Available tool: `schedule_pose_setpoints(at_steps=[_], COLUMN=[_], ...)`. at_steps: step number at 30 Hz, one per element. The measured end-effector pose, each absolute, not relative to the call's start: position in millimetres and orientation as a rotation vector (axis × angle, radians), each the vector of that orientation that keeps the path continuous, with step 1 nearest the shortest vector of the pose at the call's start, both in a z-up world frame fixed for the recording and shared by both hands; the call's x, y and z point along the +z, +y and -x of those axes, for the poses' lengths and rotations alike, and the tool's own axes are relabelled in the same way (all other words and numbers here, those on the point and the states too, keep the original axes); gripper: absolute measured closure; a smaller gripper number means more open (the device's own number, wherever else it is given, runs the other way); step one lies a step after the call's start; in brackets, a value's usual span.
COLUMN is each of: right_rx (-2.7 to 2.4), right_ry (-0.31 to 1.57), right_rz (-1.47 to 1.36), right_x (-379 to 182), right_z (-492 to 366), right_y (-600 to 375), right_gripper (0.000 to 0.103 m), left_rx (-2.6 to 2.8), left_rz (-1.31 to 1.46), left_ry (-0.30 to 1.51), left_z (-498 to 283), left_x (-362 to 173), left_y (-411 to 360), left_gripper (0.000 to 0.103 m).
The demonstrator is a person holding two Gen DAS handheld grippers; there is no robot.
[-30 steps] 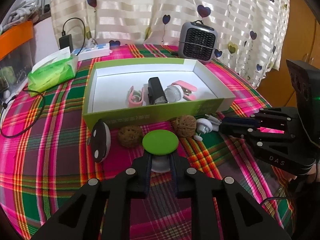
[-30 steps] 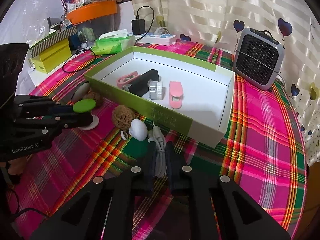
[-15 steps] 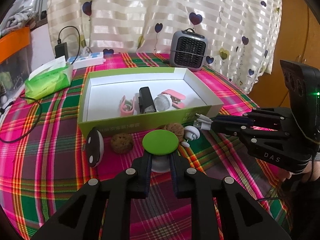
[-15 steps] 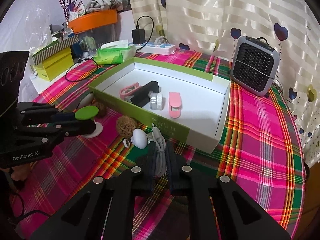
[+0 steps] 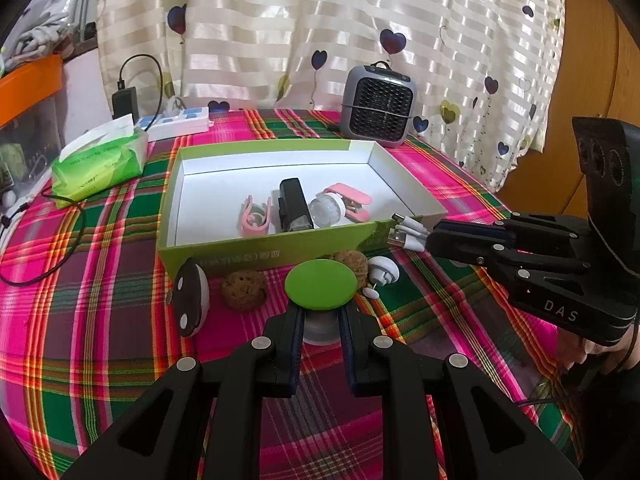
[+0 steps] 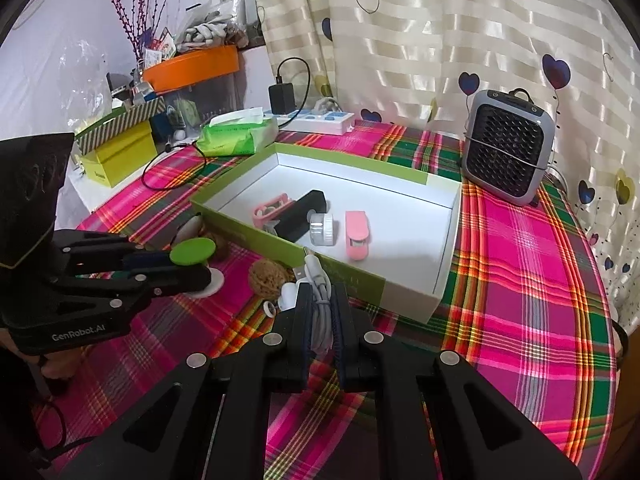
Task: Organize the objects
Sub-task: 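Grasp the green mushroom stand with the left tool while the right tool grasps the white cable, then carry the green stand and white cable over the green box with both tools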
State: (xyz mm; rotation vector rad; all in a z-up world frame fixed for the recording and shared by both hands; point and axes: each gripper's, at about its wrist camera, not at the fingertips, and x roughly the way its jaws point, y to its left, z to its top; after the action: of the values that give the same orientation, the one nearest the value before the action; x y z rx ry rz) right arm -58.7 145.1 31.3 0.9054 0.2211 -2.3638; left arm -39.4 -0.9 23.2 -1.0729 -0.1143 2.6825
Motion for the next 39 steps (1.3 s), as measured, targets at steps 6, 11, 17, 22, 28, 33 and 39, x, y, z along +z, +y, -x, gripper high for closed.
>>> schedule_pose_setpoints(at_steps=[6, 11, 17, 22, 28, 33, 39], right_rx=[-2.365, -2.375, -2.384, -2.395, -2.421, -2.434, -2.441], right_ry=[0.212, 0.19, 0.159, 0.147, 0.143, 0.148, 0.151], right_rz=[-0.884, -0.874, -0.872, -0.866, -0.859, -0.853, -0.848], right_x=[32.8, 34.6, 36.0, 38.5, 46.2, 50.9, 53.1], right_z=[55.7, 56.4, 58.4, 58.7, 57.9, 56.1, 55.5], right_y=[143.3, 144.6, 147.8, 147.3, 146.6, 144.3, 143.2], right_gripper=[0.093, 0.093, 0.093, 0.093, 0.093, 0.093, 0.093], left_rx=[2.691, 2.698, 2.711, 2.724, 2.742, 2.747, 2.745], left_rz=[1.068, 1.059, 1.06, 1.058, 1.051, 1.047, 1.044], left_ry=[-0.119, -0.133, -0.16, -0.166, -0.149, -0.126, -0.12], left_z=[39.4, 39.8, 41.8, 43.0, 42.6, 43.1, 45.4], left_x=[23.8, 25.2, 26.5, 29.9, 37.9, 42.6, 46.0], left_y=[-1.6, -2.4, -5.3, -4.0, -0.2, 4.4, 7.3], left_gripper=[0.088, 0.088, 0.088, 0.088, 0.088, 0.088, 0.088])
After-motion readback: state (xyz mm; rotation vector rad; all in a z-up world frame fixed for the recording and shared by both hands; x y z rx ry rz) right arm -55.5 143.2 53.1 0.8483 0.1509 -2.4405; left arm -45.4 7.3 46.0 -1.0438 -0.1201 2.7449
